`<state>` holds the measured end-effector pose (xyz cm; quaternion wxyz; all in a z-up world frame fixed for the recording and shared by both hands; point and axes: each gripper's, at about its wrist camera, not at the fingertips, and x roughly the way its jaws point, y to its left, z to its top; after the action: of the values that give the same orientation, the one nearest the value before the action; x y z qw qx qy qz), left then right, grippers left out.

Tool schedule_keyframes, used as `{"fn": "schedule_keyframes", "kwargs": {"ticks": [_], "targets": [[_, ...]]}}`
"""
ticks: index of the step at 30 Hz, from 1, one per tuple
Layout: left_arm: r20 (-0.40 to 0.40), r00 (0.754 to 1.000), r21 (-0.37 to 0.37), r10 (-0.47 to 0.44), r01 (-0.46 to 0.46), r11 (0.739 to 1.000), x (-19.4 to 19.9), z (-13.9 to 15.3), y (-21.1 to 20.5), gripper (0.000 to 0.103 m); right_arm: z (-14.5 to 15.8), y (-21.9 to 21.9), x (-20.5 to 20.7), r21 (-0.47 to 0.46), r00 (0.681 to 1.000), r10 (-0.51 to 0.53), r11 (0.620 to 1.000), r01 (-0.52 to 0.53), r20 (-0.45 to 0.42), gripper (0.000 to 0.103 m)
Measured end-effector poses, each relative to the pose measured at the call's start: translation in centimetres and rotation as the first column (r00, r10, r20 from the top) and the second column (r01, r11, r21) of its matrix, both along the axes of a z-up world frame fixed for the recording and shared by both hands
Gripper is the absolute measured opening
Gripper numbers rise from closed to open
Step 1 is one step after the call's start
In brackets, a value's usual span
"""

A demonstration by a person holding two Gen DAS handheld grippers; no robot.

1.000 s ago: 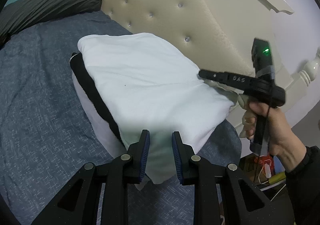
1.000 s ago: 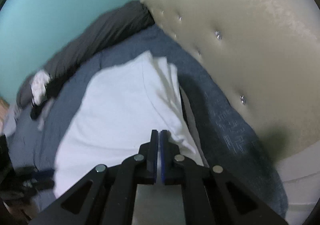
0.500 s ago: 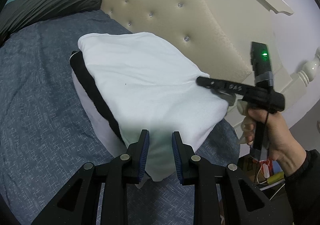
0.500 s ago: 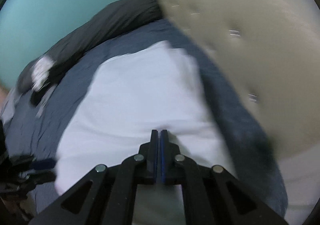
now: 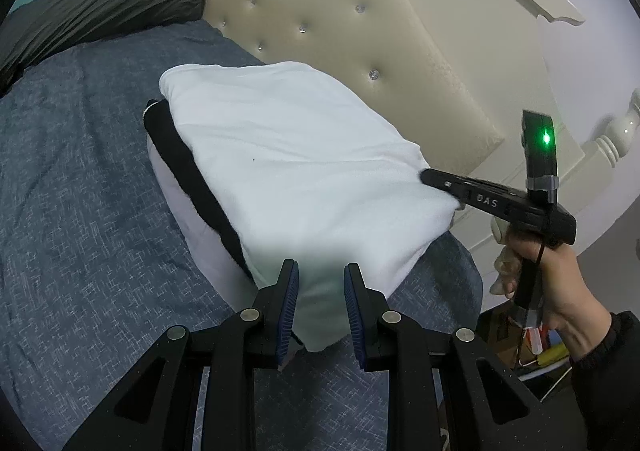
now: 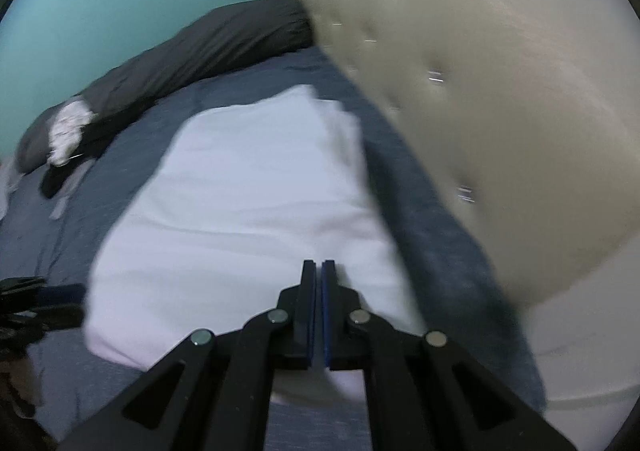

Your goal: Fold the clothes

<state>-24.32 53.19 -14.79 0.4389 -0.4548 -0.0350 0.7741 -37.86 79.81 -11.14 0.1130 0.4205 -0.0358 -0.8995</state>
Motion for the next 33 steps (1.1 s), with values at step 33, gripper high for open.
{"fn": "schedule_keyframes", "kwargs": {"ticks": [33], "targets": [[-0.023,0.994,-0.104,0.109,-0.11,0.988,1.9,1.3,-1.7,0.025,0.1,7.0,7.2,-0.101,0.973,-0.212,0.974,0.203,-0.09,0.001]]}}
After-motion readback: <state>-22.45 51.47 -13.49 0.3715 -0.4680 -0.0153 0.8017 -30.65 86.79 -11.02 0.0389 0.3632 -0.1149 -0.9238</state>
